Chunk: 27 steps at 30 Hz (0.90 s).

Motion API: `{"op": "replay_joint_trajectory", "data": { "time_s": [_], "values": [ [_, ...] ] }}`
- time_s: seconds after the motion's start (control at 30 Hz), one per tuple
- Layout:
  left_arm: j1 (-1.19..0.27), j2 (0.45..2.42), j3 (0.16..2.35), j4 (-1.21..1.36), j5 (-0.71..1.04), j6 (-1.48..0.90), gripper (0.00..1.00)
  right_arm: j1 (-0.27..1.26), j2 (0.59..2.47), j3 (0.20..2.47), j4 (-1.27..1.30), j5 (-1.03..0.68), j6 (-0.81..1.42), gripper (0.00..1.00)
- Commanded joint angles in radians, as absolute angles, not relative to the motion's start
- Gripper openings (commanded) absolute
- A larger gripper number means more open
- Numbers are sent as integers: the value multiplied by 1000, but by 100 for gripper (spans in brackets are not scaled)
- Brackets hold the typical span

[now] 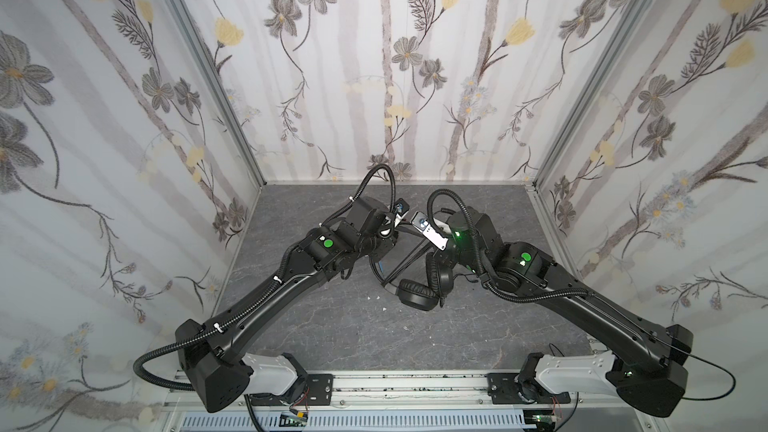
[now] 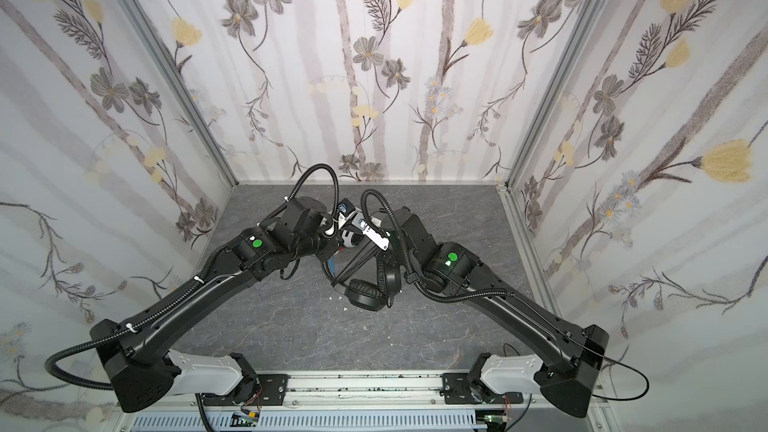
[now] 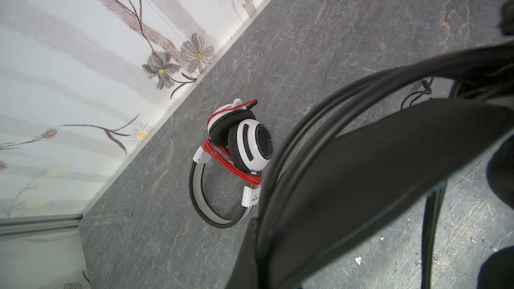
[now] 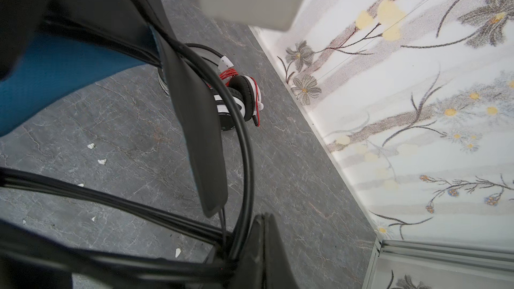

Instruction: Wrap the headphones

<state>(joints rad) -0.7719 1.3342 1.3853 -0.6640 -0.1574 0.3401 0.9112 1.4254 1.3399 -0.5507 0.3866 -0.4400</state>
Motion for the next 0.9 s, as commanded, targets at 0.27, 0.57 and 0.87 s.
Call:
{"op": "replay_joint_trajectory", "data": {
  "time_s": [0.27, 0.57, 0.87],
  "values": [
    [-815, 1338, 1446, -833, -228, 437, 0, 854, 1431, 1346, -515, 503, -416, 8],
    [-815, 1322, 1573, -841, -117, 347, 0, 763, 1400, 1302, -501, 403, -308, 7],
    [-816, 1328, 1738, -843, -11, 270, 0, 599, 1347, 1267, -438, 250, -189, 7]
  ]
}}
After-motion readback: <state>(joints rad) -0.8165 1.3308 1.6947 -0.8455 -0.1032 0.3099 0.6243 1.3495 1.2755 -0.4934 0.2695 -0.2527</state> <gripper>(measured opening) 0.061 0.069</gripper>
